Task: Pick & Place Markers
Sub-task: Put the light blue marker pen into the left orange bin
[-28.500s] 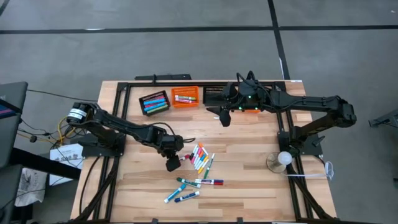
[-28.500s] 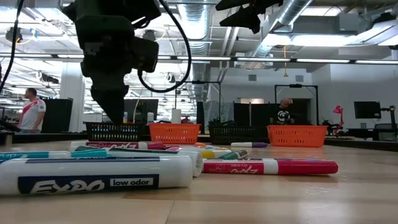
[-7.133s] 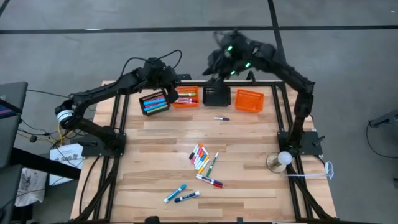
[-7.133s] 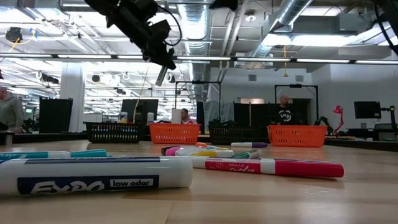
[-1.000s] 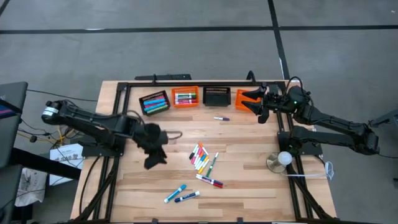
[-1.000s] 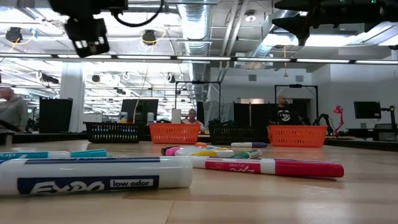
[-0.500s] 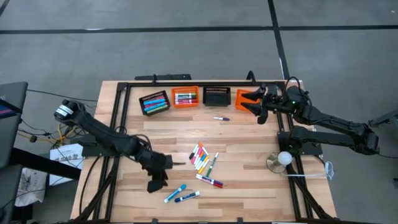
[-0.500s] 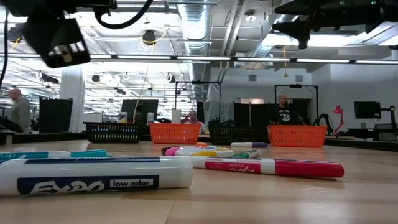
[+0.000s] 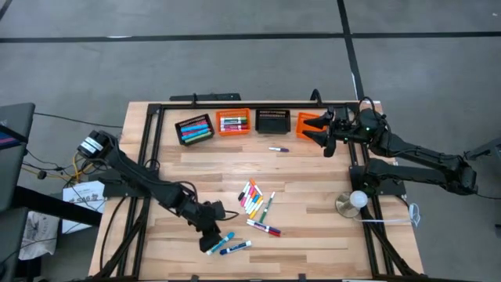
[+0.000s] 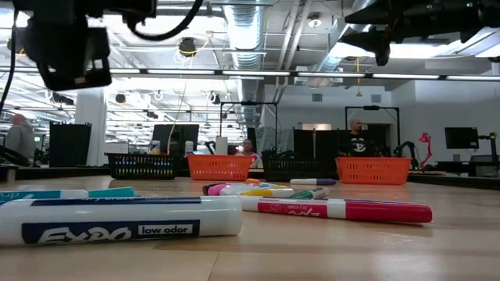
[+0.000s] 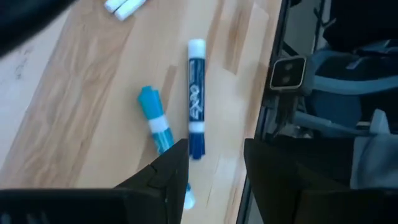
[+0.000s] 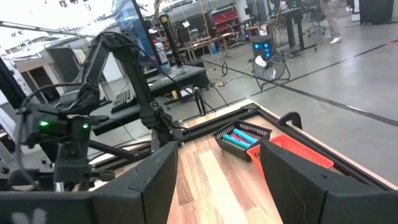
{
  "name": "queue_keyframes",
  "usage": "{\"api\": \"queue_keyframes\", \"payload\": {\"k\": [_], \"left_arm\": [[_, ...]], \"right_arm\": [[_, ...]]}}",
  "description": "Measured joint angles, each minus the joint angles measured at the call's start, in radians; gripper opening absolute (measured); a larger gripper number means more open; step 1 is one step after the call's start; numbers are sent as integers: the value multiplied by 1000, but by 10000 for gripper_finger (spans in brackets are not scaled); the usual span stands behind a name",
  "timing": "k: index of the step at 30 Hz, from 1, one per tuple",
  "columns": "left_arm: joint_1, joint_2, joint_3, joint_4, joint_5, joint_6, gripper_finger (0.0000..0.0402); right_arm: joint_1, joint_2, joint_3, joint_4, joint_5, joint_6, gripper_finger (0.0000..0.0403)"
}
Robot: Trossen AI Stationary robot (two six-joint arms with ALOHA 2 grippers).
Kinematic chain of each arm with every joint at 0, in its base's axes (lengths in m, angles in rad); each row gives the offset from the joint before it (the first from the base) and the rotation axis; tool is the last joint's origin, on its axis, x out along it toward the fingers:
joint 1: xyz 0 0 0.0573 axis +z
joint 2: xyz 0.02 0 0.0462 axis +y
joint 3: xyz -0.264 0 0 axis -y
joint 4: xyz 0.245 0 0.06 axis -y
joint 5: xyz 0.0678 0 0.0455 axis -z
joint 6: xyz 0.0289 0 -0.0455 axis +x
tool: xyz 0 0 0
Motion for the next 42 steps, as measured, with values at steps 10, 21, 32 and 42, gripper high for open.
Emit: {"api": "queue_keyframes", "payload": {"k": [10, 21, 32, 42], "left_arm": [[-7, 156, 97, -12, -35, -79, 154], [-17, 192, 122, -51, -58, -104, 152], [-59, 192, 121, -116, -57, -176, 136], [-57, 246, 121, -76, -53, -176, 144]], "right_arm": [[0, 0, 0, -3, 0, 0, 218], [0, 0, 0, -10, 0, 0, 218], [0, 0, 0, -11, 0, -1, 218], [0, 0, 0, -11, 0, -1, 218]]}}
